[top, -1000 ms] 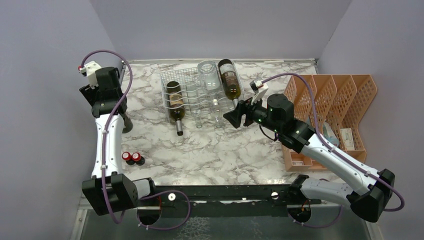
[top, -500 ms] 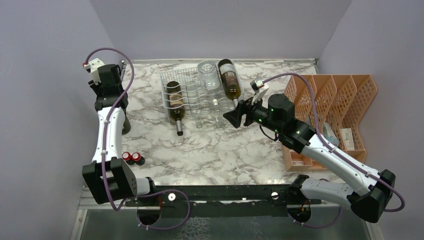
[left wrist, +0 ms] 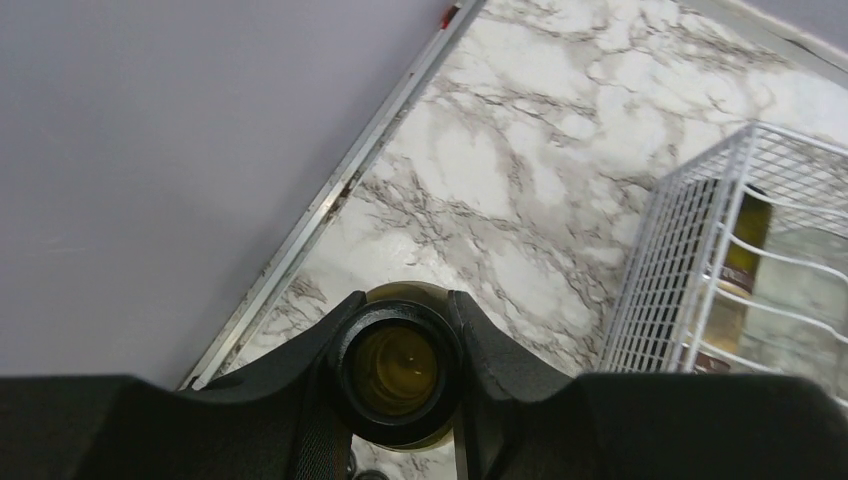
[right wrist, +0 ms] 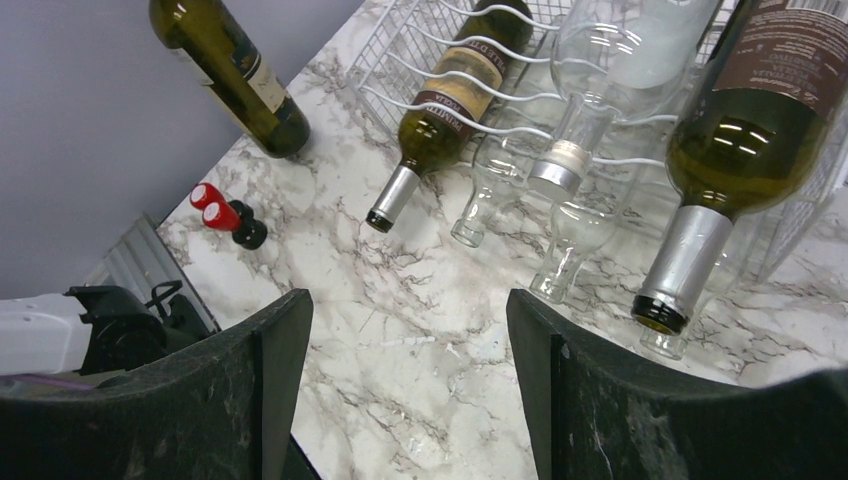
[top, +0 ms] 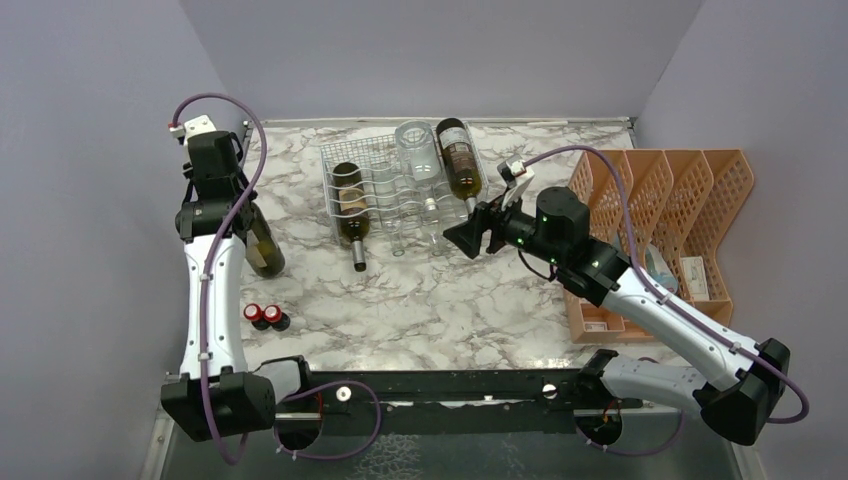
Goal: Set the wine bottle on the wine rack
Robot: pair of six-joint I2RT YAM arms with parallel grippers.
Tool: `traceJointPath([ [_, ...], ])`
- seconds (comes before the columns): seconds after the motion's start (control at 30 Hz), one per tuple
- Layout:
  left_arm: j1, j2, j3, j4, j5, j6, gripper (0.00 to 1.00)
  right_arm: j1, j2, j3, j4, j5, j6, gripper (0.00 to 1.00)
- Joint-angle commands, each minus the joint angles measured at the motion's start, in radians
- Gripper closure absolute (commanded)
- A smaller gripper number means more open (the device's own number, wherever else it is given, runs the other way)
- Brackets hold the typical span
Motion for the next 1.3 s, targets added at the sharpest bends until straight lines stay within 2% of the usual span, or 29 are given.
traceJointPath([
  [0.0, -0.042, -0.074, 0.123, -0.075, 0.08, 0.042, 1.0, -0.006, 0.018, -0.007, 0.064, -0.122, -0.026, 0.22],
  [0.13, -0.099, -0.124, 0.109, -0.118, 0.127, 0.078, 1.0, -0.005, 0.031, -0.017, 0.098, -0.177, -0.022, 0.18],
  [0.37, -0.269, -0.216, 0.083, -0.164, 0.245, 0.173, 1.0, 0.009, 0.069, -0.046, 0.217, -0.226, 0.036, 0.18],
  [0.6, -0.447, -0.296, 0.042, -0.166, 0.517, 0.261, 1.0, 0.048, 0.093, -0.067, 0.297, -0.188, 0.086, 0.18],
  [0.77, -0.505, -0.298, 0.003, -0.163, 0.836, 0.288, 1.0, 0.05, 0.074, -0.086, 0.324, -0.167, 0.107, 0.18],
  [0.97, -0.563, -0.282, -0.005, -0.133, 1.016, 0.289, 1.0, 0.05, 0.039, -0.091, 0.274, -0.127, 0.094, 0.19],
  [1.13, -0.571, -0.267, -0.076, -0.017, 1.026, 0.223, 1.0, 0.05, -0.011, -0.131, 0.27, -0.105, 0.075, 0.19],
  [1.27, -0.584, -0.284, -0.184, 0.14, 0.969, 0.166, 1.0, 0.05, -0.038, -0.164, 0.258, -0.113, 0.038, 0.19],
])
